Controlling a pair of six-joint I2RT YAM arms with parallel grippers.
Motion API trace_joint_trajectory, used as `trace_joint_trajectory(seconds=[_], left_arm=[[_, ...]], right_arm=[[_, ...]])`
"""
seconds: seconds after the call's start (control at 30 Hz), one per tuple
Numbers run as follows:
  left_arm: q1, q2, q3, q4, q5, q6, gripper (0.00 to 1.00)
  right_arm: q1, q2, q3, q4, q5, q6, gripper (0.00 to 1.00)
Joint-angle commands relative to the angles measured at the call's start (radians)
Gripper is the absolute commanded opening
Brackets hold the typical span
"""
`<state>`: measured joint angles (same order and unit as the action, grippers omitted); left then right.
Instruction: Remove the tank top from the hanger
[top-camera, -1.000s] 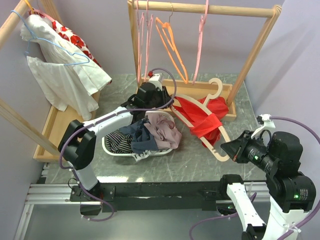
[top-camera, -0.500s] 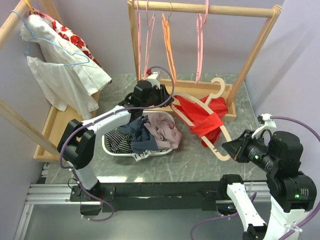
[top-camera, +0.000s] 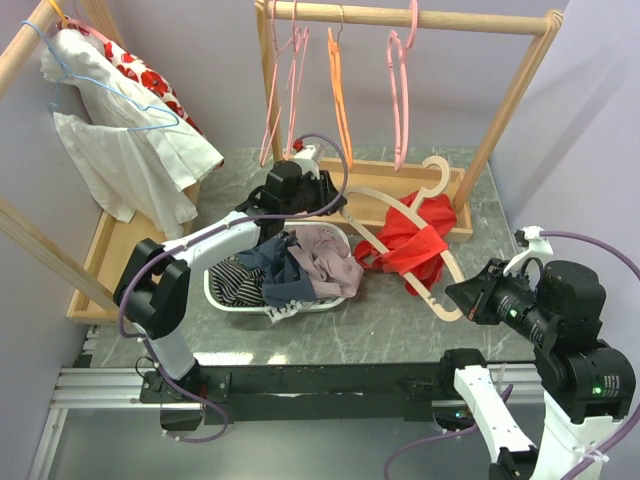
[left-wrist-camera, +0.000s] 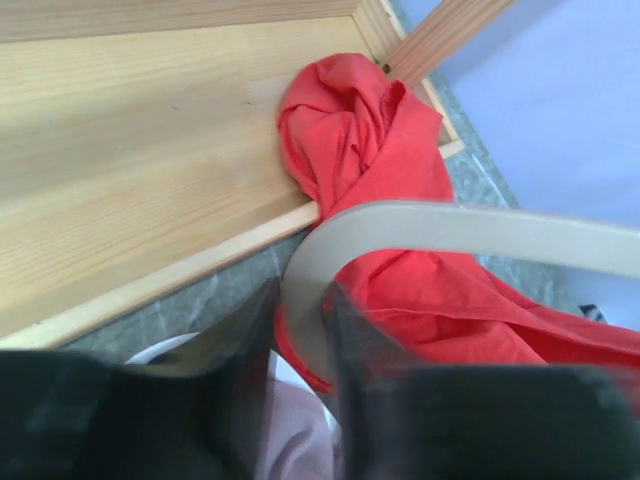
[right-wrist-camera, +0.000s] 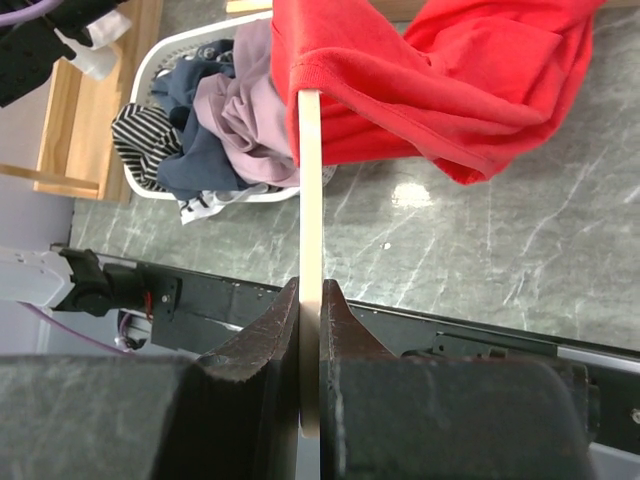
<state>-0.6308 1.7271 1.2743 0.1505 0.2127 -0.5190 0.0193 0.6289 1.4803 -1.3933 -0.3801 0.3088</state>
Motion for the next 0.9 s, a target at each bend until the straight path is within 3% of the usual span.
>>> trace_joint_trajectory(seconds=[0.0,0.1,0.2,0.27,0.57,0.7,0.87], left_arm=[[0.036,-0.012,0.017,0.001,-0.085,0.019,0.43],[0.036,-0.055,-0.012,0.043,-0.067,0.010,0.50],[0.036,-0.075,0.002,0.040,-0.003,0.002,0.49],[0.036,-0.072,0.029,0.017,0.019,-0.001,0.57],[0.034,-0.020,0.065,0.040,0.092,-0.029,0.61],[0.023,-0.041,0.050,0.093,0.186,-0.139,0.61],[-0.066,-0.084,0.054,0.040,0.120,-0.228,0.68]], right_arm=[[0.005,-0.020,0.071,-0.020,0.089,-0.005,0.00],[0.005,-0.024,0.031,0.011,0.087,-0.004,0.00],[0.007,-0.026,-0.009,0.054,0.057,0.000,0.00],[0.007,-0.026,-0.011,0.079,0.049,0.000,0.00],[0.005,-0.040,-0.037,0.165,0.001,-0.010,0.00],[0.005,-0.051,-0.067,0.218,0.001,-0.001,0.00],[0.005,-0.070,-0.127,0.327,0.010,0.003,0.00]])
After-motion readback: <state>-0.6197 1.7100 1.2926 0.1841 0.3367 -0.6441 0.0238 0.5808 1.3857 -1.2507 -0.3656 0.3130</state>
